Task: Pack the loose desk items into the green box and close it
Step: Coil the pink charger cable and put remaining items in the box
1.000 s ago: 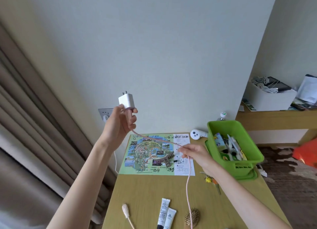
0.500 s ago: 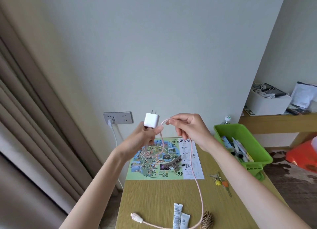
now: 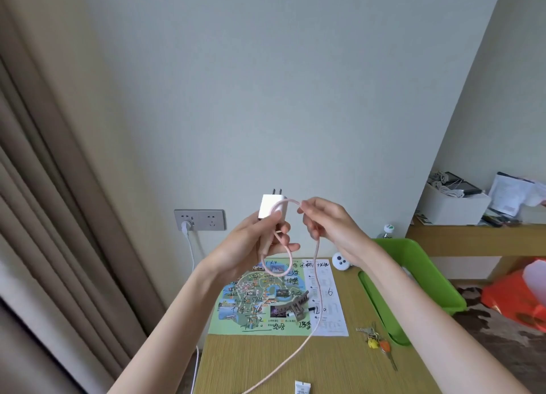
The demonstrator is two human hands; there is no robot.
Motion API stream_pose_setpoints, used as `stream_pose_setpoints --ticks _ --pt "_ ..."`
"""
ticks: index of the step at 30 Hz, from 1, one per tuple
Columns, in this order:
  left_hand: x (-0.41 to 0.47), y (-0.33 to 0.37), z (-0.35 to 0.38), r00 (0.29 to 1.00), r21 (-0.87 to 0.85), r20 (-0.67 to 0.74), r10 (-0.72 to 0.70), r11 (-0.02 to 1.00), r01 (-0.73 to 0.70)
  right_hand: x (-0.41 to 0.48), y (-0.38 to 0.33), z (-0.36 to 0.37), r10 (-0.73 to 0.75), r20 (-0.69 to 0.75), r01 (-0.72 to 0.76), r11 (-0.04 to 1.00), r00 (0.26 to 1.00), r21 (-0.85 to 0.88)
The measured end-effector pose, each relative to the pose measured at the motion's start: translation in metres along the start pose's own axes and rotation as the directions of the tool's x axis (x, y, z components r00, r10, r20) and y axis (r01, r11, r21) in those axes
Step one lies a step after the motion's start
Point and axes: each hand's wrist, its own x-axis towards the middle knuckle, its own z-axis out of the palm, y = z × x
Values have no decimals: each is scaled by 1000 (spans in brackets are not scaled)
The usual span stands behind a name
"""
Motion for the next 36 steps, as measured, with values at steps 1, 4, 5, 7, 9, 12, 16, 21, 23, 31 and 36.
stream_pose_setpoints --ticks 1,4,5,7,9,12,16,21,23,31,36 --pt "1 3 -2 1000 -46 -18 15 999 -16 -1 5 -1 5 6 -5 1000 1000 27" --pt "4 14 -12 994 -84 -83 73 993 -80 -5 17 -2 -5 -9 6 999 1000 47" --pt "5 16 -14 991 -70 -103 84 993 -92 -5 19 0 -15 -21 16 999 1000 33" --pt "8 17 -17 988 -48 -133 78 995 -85 -5 18 6 -36 -36 36 999 999 3" --pt "10 14 -15 990 -27 -131 60 998 -64 -3 15 14 -42 -12 42 999 999 -18" --pt "9 12 -12 995 -4 -72 63 998 -63 -1 10 23 -13 56 15 999 998 -33" --pt "7 11 -11 994 74 -67 91 994 -86 2 10 27 55 19 -55 998 998 -25" --pt "6 16 -11 976 -18 -164 145 989 -150 3 18 30 146 67 -145 989 987 -17" --pt "5 22 -18 961 -38 -215 176 981 -188 1 21 26 185 90 -182 983 979 -32" --pt "-11 48 -57 877 76 -431 213 977 -200 -2 27 10 251 230 -214 961 940 -173" --pt "-27 55 -69 828 268 -500 253 955 -129 1 17 22 86 243 -55 990 966 -131"
